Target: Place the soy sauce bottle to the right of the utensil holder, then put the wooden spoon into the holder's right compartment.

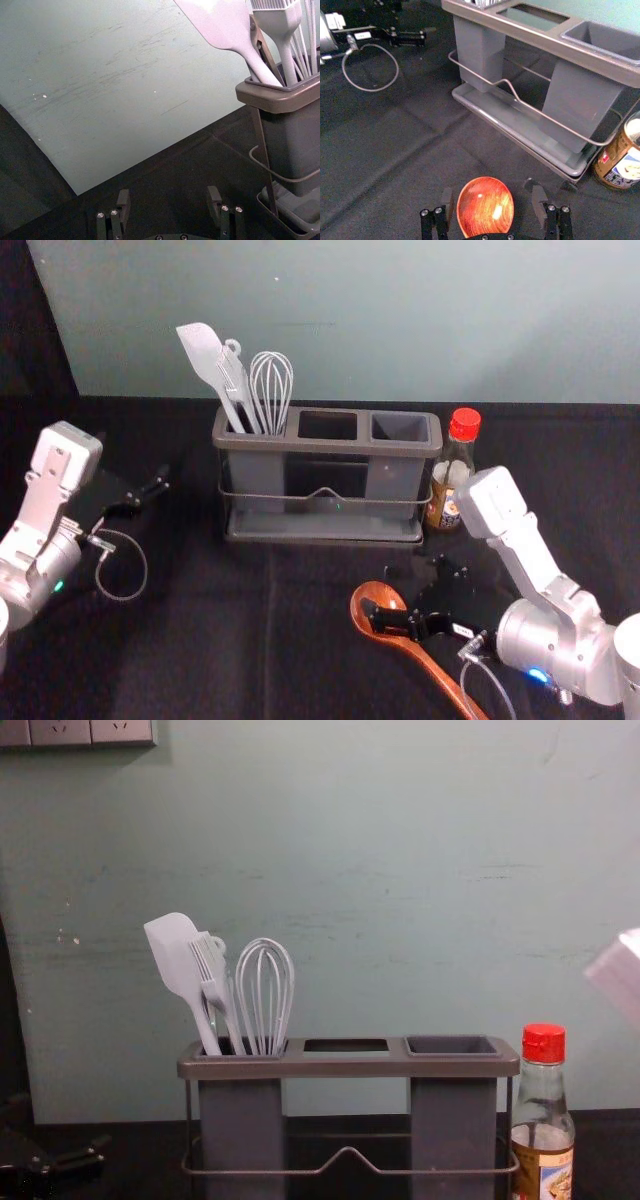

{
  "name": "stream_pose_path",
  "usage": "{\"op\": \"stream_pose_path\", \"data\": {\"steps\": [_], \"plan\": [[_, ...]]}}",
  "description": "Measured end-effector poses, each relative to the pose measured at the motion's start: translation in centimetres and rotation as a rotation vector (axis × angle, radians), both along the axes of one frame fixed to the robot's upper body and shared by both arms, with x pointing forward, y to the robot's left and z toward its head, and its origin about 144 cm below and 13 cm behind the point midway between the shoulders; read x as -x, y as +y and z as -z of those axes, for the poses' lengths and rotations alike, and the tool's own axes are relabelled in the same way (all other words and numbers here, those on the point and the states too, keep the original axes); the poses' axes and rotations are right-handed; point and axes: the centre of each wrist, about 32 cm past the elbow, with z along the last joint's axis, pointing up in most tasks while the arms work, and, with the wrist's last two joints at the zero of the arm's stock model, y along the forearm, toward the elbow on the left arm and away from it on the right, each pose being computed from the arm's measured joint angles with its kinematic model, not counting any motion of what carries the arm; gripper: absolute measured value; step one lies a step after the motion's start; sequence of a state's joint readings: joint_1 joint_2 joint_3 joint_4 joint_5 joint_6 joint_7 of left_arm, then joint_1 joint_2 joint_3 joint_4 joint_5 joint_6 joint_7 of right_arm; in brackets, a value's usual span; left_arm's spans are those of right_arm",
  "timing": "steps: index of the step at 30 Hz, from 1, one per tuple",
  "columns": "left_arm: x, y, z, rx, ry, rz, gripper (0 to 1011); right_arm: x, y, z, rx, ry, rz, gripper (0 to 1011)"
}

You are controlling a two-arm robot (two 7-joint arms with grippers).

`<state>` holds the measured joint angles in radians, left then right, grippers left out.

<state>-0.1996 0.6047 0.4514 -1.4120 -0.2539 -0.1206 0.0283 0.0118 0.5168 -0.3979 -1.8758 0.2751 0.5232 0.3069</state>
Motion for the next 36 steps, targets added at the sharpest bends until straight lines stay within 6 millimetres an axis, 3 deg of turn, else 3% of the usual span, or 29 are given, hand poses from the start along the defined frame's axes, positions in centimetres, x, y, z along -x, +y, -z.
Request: {"op": "stream_pose_path", "data": {"steps": [12, 36], "plan": [[0.0, 0.0, 0.0, 0.000, 0.000, 0.000, 1005, -1.4, 2.2, -1.5, 0.115, 0.072, 0.012, 1002], [0.0, 0.0, 0.0, 0.000, 0.000, 0.000, 1005, -3.4, 3.8, -0.9, 0.174, 0.133, -0.011, 1002]]}}
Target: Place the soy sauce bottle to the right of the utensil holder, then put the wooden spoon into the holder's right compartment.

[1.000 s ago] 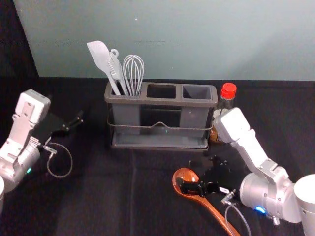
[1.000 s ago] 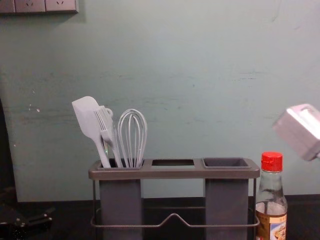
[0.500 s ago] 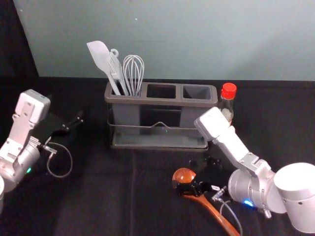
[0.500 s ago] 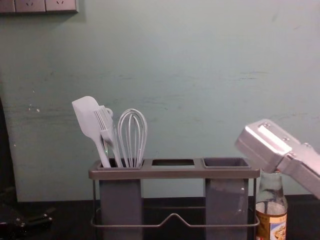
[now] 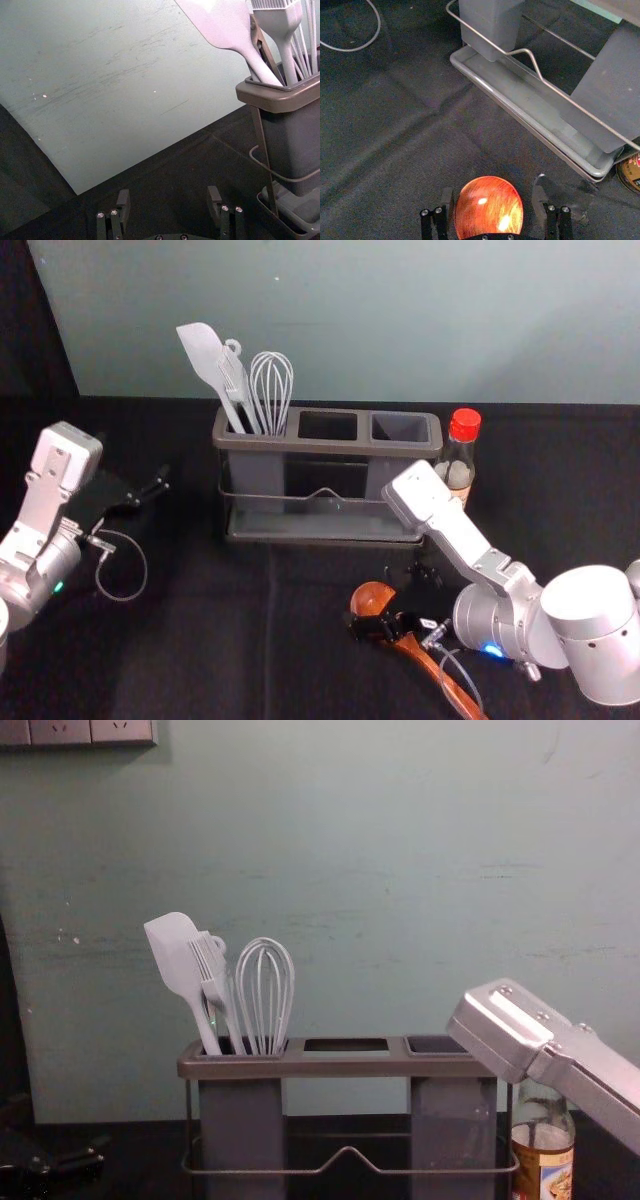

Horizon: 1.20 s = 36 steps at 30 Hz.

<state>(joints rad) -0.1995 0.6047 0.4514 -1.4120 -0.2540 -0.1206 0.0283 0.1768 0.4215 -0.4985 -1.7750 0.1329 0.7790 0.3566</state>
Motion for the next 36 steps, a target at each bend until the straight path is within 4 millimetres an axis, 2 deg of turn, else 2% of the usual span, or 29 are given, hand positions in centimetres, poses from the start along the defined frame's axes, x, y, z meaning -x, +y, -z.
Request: {"op": "stream_pose_path", "data": {"steps": [33, 36], "plan": [[0.00, 0.00, 0.00, 0.000, 0.000, 0.000, 1005, -0.12, 0.32, 0.83, 0.024, 0.020, -0.004, 1002], [0.00, 0.00, 0.00, 0.000, 0.000, 0.000, 1005, -0.11, 0.30, 0.90, 0.022, 0.019, -0.005, 979]]}}
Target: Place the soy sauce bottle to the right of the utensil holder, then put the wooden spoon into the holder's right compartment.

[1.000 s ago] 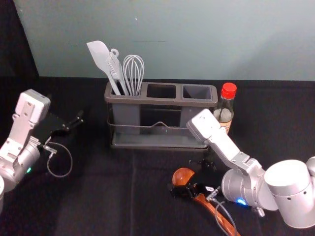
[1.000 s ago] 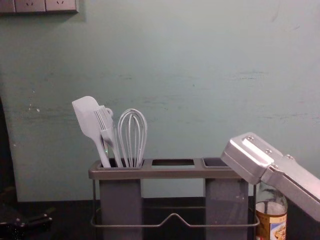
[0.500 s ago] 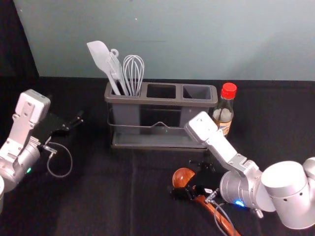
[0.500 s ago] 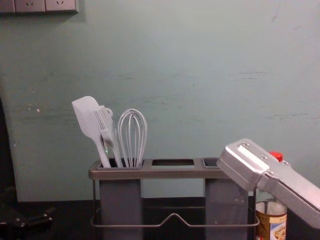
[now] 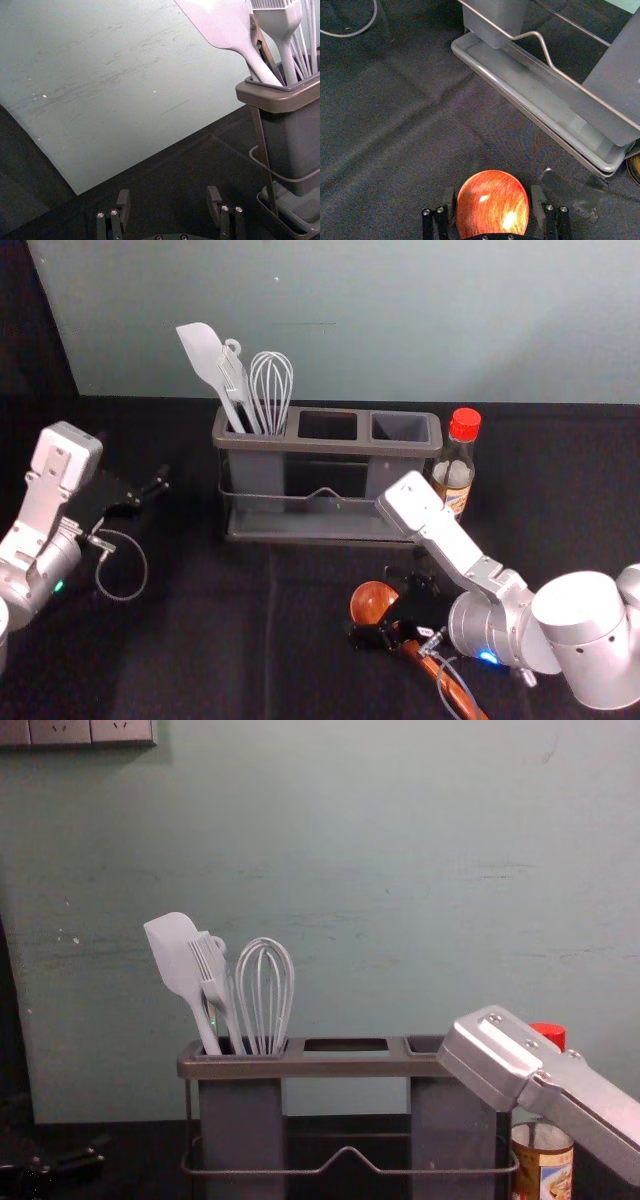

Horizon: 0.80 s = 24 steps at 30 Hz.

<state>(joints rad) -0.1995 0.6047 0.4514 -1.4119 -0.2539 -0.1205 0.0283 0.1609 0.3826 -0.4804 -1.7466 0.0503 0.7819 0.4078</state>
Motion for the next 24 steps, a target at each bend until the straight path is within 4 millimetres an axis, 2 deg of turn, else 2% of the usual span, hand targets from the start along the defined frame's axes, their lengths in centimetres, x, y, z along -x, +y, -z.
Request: {"op": "stream_pose_path", "data": {"steps": [7, 16, 24], "plan": [[0.0, 0.0, 0.0, 0.000, 0.000, 0.000, 1005, 0.0, -0.1, 0.1, -0.013, 0.005, 0.002, 840], [0.0, 0.0, 0.0, 0.000, 0.000, 0.000, 1005, 0.4, -0.5, -0.6, -0.040, -0.018, -0.002, 839], [0.0, 0.0, 0.0, 0.000, 0.000, 0.000, 1005, 1.6, -1.3, -2.6, -0.078, -0.096, -0.022, 839]]}}
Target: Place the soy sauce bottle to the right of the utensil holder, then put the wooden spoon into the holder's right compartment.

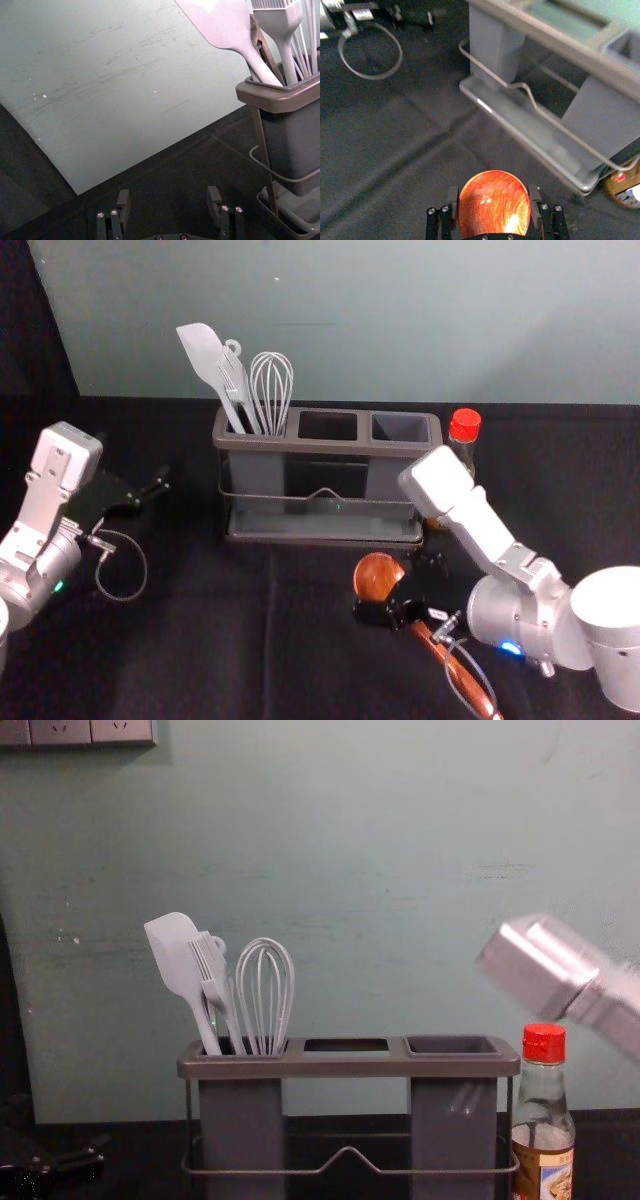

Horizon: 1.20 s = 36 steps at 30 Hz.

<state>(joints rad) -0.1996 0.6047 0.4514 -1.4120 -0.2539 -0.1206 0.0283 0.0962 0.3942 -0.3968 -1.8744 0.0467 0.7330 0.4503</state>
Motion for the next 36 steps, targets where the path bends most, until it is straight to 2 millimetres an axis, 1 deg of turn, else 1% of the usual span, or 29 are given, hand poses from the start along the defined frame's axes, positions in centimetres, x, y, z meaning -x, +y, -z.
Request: {"op": "stream_pose_path", "data": {"steps": [5, 8, 13, 17, 23, 36], "plan": [[0.0, 0.0, 0.0, 0.000, 0.000, 0.000, 1005, 1.0, -0.9, -0.6, -0.057, -0.071, -0.015, 839], [0.0, 0.0, 0.0, 0.000, 0.000, 0.000, 1005, 1.7, -1.5, -0.6, -0.102, -0.129, -0.033, 839], [0.0, 0.0, 0.0, 0.000, 0.000, 0.000, 1005, 2.8, -2.5, -0.1, -0.182, -0.225, -0.046, 839], [0.0, 0.0, 0.0, 0.000, 0.000, 0.000, 1005, 3.5, -3.6, 0.8, -0.267, -0.314, -0.058, 840], [0.0, 0.0, 0.0, 0.000, 0.000, 0.000, 1005, 3.6, -4.4, 1.6, -0.332, -0.354, -0.063, 839], [0.0, 0.0, 0.0, 0.000, 0.000, 0.000, 1005, 3.6, -4.3, 1.5, -0.326, -0.350, -0.065, 840]]}}
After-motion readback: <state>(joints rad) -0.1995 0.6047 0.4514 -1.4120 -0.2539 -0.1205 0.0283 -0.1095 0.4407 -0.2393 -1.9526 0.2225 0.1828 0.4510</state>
